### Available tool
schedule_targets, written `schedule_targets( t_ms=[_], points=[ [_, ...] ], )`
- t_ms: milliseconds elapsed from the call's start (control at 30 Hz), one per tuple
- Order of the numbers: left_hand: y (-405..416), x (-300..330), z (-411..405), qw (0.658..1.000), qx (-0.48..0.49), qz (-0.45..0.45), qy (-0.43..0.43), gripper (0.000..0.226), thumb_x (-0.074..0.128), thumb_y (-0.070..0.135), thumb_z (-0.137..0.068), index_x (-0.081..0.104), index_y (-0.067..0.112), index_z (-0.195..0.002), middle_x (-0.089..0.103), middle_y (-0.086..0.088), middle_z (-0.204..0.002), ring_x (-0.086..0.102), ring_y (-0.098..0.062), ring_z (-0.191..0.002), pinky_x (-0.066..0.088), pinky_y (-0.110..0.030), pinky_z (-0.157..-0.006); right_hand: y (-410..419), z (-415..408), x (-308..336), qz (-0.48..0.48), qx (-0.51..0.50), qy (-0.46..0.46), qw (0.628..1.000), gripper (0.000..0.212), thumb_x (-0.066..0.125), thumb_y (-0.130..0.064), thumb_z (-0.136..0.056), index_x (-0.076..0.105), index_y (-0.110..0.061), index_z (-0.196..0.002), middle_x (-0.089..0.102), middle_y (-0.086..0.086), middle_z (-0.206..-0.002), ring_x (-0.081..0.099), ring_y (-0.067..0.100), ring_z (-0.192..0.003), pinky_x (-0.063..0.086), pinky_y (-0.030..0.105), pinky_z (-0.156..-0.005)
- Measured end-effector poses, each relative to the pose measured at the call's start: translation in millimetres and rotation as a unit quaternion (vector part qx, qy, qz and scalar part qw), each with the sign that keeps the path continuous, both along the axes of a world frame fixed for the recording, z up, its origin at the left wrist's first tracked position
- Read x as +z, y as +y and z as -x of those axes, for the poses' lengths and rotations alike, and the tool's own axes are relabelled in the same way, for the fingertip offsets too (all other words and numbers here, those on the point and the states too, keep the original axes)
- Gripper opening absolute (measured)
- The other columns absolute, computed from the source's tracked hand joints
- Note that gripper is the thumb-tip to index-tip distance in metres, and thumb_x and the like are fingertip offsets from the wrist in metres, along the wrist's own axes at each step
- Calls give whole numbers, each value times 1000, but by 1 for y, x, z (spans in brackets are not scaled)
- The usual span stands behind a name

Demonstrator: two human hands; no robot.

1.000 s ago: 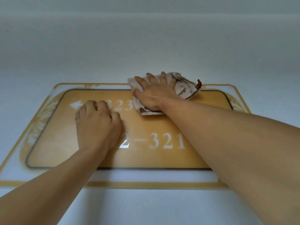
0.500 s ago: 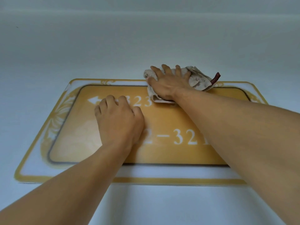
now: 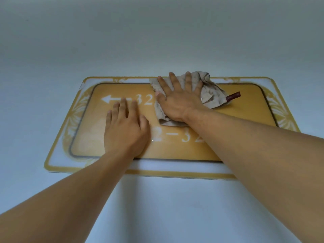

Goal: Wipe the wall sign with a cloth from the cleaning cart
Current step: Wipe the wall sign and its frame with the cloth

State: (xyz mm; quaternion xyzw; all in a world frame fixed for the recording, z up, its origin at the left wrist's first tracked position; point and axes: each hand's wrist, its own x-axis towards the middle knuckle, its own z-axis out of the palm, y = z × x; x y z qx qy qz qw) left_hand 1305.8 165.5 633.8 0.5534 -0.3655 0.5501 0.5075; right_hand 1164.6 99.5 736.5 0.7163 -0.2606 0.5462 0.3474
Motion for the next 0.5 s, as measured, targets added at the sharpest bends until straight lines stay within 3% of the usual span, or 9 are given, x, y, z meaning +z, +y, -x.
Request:
schedule_targets(
  t_ms=[300,500],
  points=[
    [11,-15,2,997,34,-68,7,59,21,40,-102,13,23,-158,4,-6,-167,0,-22,-153,2,-42,-123,3,-2,-120,58,-8,48,997,65,6,-65,-98,-11,-43,-157,-15,-4,-169,-25,44,-149,-16,72,-110],
    [19,-26,-4,991,54,-120,-13,59,20,37,-104,2,24,-158,-8,-2,-167,-10,-19,-152,-2,-41,-123,8,1,-167,57,6,51,997,65,8,-61,-101,-13,-39,-158,-21,-1,-168,-33,45,-145,-18,70,-111]
  ],
)
